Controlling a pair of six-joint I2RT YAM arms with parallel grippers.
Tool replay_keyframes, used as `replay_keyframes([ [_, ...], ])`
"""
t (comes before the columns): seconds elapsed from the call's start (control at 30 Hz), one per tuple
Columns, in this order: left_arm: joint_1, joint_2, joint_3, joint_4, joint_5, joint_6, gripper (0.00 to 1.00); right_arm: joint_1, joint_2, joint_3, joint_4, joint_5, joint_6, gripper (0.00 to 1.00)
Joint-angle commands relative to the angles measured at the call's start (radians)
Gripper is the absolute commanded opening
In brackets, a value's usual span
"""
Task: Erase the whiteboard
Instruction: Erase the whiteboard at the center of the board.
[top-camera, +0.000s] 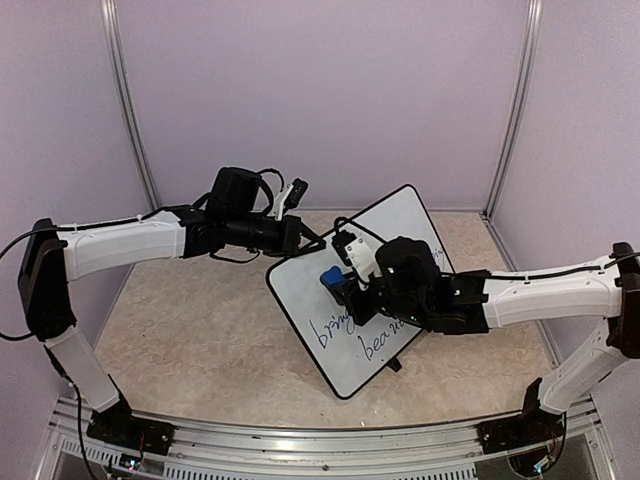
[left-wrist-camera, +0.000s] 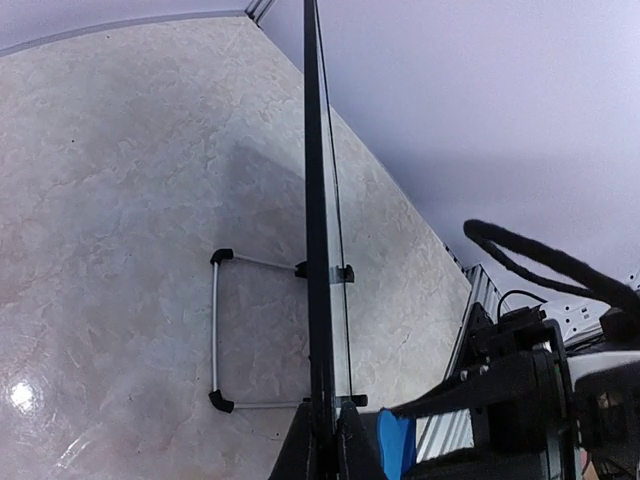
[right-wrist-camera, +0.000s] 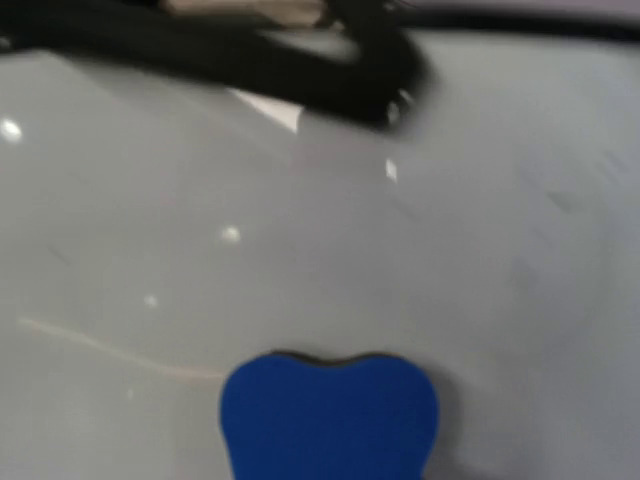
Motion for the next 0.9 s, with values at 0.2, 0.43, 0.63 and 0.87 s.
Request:
replay_keyframes([
  [0.2, -0.057, -0.036, -0.014, 0.049, 0.056, 0.047, 0.0, 0.146, 0.188, 0.201, -0.226, 0.14, 0.085, 0.26],
  [0.43, -0.058, -0.036, -0.017, 0.053, 0.045, 0.038, 0.0, 0.199, 0.215, 0.223, -0.29, 0.148, 0.114, 0.27],
  [0.63, -0.058, -0.054, -0.028, 0.062, 0.0, 0.028, 0.0, 0.232, 0.191, 0.201, -0.331, 0.142, 0.156, 0.27],
  [0.87, -0.06, -0.08, -0.048, 0.083, -0.024, 0.014, 0.0, 0.236, 0.157, 0.128, -0.346, 0.156, 0.22, 0.27],
])
